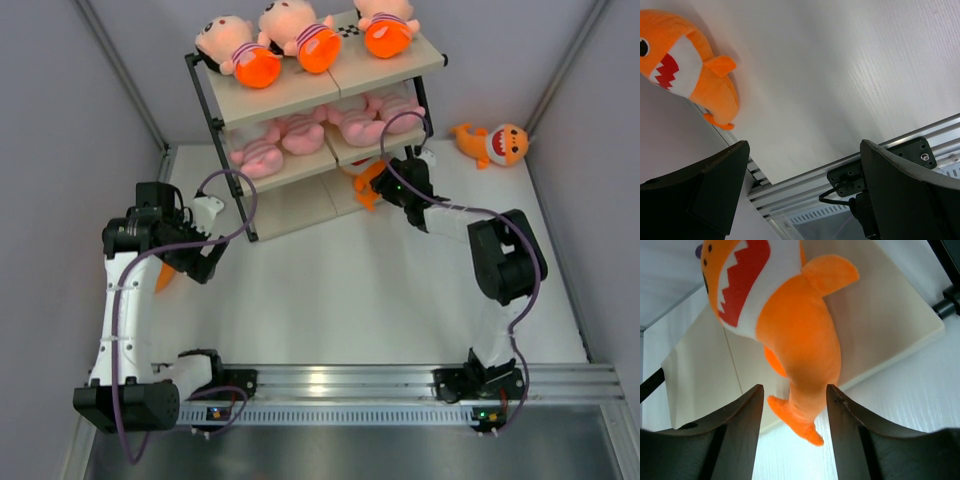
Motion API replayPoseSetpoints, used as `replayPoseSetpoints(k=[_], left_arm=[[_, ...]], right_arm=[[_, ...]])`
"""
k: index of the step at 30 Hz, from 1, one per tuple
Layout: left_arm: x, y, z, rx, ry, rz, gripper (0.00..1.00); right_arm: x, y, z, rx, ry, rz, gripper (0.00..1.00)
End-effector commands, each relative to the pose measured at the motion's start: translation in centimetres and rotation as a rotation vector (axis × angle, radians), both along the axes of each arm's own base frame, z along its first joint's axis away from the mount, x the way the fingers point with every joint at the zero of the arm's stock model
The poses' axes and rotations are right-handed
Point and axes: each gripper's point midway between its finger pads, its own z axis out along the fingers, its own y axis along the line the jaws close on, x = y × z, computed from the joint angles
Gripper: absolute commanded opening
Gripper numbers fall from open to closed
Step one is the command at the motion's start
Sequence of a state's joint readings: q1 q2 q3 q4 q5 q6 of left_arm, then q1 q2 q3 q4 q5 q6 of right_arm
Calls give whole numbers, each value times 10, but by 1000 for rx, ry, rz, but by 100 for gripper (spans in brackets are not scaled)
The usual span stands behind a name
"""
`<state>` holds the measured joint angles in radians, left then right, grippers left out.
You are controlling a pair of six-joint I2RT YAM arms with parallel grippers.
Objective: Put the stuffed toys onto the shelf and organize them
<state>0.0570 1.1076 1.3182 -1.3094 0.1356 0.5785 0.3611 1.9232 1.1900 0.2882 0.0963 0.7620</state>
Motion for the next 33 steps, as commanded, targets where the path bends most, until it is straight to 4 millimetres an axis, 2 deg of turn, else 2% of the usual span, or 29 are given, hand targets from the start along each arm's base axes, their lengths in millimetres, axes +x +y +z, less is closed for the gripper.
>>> replayPoseSetpoints(k=[1,2,4,5,7,8,9,11,12,13,14,15,16,17,18,19,21,22,23,24,25,27,28,29,30,31,33], left_arm=[[-3,1,1,14,-7,-10,98],[-2,1,1,13,-6,-10,98],[-3,0,0,11,-3,-11,98],[-2,1,0,11,-1,-10,98],[-2,0,-3,6,8,-12,98],[-2,-1,-3,2,12,-15,98],[-1,-1,-3,-2,12,-14,98],[0,-3,-5,-8,23,-17,98],[0,-3,-6,-13,24,-16,98],[0,-4,-7,-16,32,-15,98],[1,-4,-7,-17,32,-14,98],[1,-4,-8,-21,38,-6,98],[1,-4,-8,-20,36,-5,98],[2,-4,-8,-18,41,-4,98],[1,-3,-9,-17,43,-2,98],[2,-2,-9,-12,45,1,98],[3,0,-9,-4,45,5,98],[2,0,-7,1,40,4,98],[2,1,-7,2,40,6,98],[2,1,-6,4,34,5,98],[1,1,-6,4,31,5,98],[0,0,-7,5,33,-10,98],[-1,0,-7,6,29,-13,98],[-2,0,-8,8,30,-19,98],[-2,0,-9,8,32,-15,98],[-3,0,-9,9,33,-15,98],[-3,4,-9,25,38,2,98]], right_arm=[[-2,-14,64,63,-140,-22,55],[-12,-20,75,68,-156,-28,55],[-19,-34,86,74,-167,-45,57],[-30,-44,94,74,-164,-55,57],[-36,-68,99,80,-145,-102,57],[-43,-80,110,90,-151,-125,57],[-46,-106,104,76,-113,-190,58],[-48,-136,107,77,-96,-274,61],[-48,-171,100,76,-59,-370,61],[-43,-188,105,80,-62,-417,62],[-39,-211,97,77,-36,-477,63],[-36,-247,95,82,-29,-570,64],[-32,-260,93,89,-24,-604,66],[-21,-284,90,96,-22,-659,67],[-15,-296,89,93,-23,-692,71],[2,-309,88,91,-26,-716,76],[20,-332,85,83,-28,-752,79],[39,-342,108,85,-83,-753,79],[53,-354,84,76,-46,-763,79],[61,-360,76,74,-21,-767,80],[82,-369,70,75,-22,-772,80],[99,-382,62,74,-24,-786,81],[116,-389,52,84,-30,-791,81],[123,-394,45,89,-26,-800,82],[135,-398,54,100,-58,-805,84],[141,-402,24,109,-21,-818,84],[149,-409,13,107,-25,-831,85]])
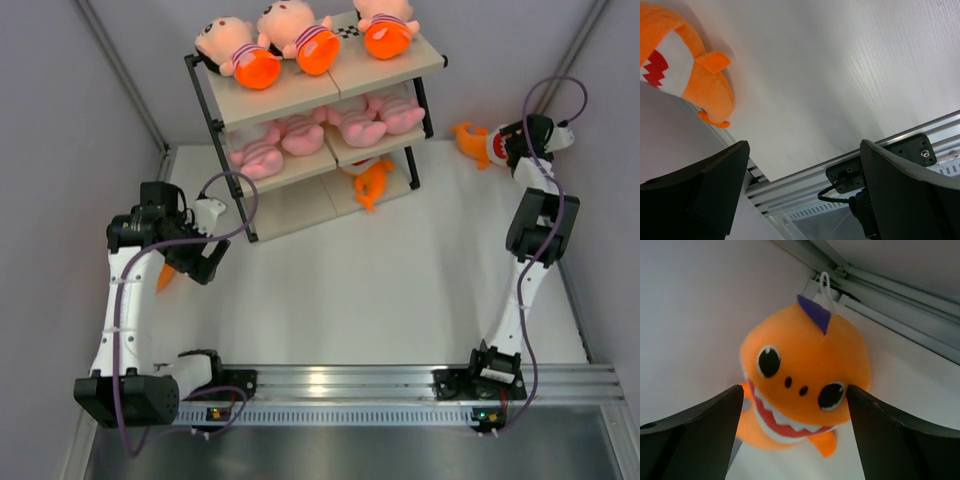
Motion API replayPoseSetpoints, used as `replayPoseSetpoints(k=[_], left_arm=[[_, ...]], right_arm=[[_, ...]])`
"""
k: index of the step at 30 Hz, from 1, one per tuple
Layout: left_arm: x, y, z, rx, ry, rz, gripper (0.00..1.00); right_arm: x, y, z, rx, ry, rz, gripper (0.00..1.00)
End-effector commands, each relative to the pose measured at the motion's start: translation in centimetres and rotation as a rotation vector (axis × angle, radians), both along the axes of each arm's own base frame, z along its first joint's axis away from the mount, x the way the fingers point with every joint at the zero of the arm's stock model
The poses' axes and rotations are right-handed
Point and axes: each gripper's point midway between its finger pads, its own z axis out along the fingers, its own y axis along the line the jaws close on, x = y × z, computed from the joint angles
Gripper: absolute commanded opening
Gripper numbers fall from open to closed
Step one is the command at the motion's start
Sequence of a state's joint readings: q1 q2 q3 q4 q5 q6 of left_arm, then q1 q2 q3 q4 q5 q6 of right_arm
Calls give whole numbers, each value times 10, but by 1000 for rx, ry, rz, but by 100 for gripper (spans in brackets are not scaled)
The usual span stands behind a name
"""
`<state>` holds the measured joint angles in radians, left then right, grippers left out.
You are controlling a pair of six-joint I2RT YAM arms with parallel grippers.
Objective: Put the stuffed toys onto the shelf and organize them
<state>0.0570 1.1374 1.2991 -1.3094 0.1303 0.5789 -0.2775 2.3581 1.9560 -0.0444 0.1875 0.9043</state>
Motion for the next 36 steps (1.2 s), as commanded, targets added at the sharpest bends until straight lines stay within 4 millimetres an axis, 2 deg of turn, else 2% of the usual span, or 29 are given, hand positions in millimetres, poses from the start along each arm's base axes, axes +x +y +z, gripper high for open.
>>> replayPoseSetpoints(k=[1,2,3,4,5,6,8,9,10,11,14,15,16,20,21,22,23,24,25,26,28,29,31,32,33,34,35,36], left_arm=[[-3,4,3,26,-10,4,98],[-3,6,3,27,-10,16,98],[-2,8,2,22,-7,28,98],[-2,9,3,18,-8,39,98],[-2,11,4,11,-11,56,98],[-2,11,4,-3,-15,59,98],[-1,14,7,-13,-26,81,98],[-1,14,9,-17,-31,87,98],[-1,15,10,-17,-34,93,98],[0,16,11,-17,-40,98,98],[1,15,13,-25,-44,95,98],[2,14,13,-31,-46,93,98],[2,12,13,-41,-46,89,98],[2,5,17,-74,-64,75,98],[1,4,18,-78,-67,76,98],[1,3,18,-84,-68,72,98],[2,1,19,-93,-72,69,98],[2,0,20,-96,-76,67,98],[2,-2,21,-107,-77,63,98],[2,-4,23,-114,-88,54,98],[3,-7,27,-130,-101,42,98],[3,-11,29,-148,-109,30,98],[3,-16,34,-163,-123,9,98],[2,-18,36,-172,-132,1,98],[1,-20,37,-175,-136,-12,98],[1,-21,39,-177,-143,-19,98],[-1,-23,42,-182,-151,-31,98],[-3,-27,43,-195,-151,-54,98]], right_arm=[[18,-23,-17,10,-14,-55,85],[20,-24,-22,9,-12,-58,84],[26,-27,-18,0,-34,-60,78],[29,-29,-30,-15,-25,-52,71],[32,-30,-32,-29,-27,-44,64],[34,-29,-33,-41,-28,-36,49],[32,-33,-38,-70,-7,-27,31],[30,-36,-38,-87,3,-21,14],[29,-37,-35,-100,3,-17,5],[28,-41,-29,-114,-11,-19,0],[18,-40,-9,-196,-21,21,0],[10,-36,-16,-204,5,38,0],[8,-36,11,-252,-31,50,0],[-12,-20,46,-323,-75,129,0],[-25,-14,33,-322,-43,146,0],[-32,-4,60,-363,-73,167,0],[-44,3,49,-373,-46,181,0],[-54,9,73,-418,-65,191,0],[-60,20,77,-437,-54,194,0],[-77,27,79,-441,-28,196,0],[-91,51,82,-452,-13,237,0],[-109,61,86,-455,6,262,0],[-124,89,90,-475,23,337,0],[-144,99,91,-518,76,385,0],[-151,121,92,-547,96,441,0],[-161,135,92,-571,123,485,0],[-178,145,103,-623,137,525,0],[-193,171,94,-626,188,606,0]])
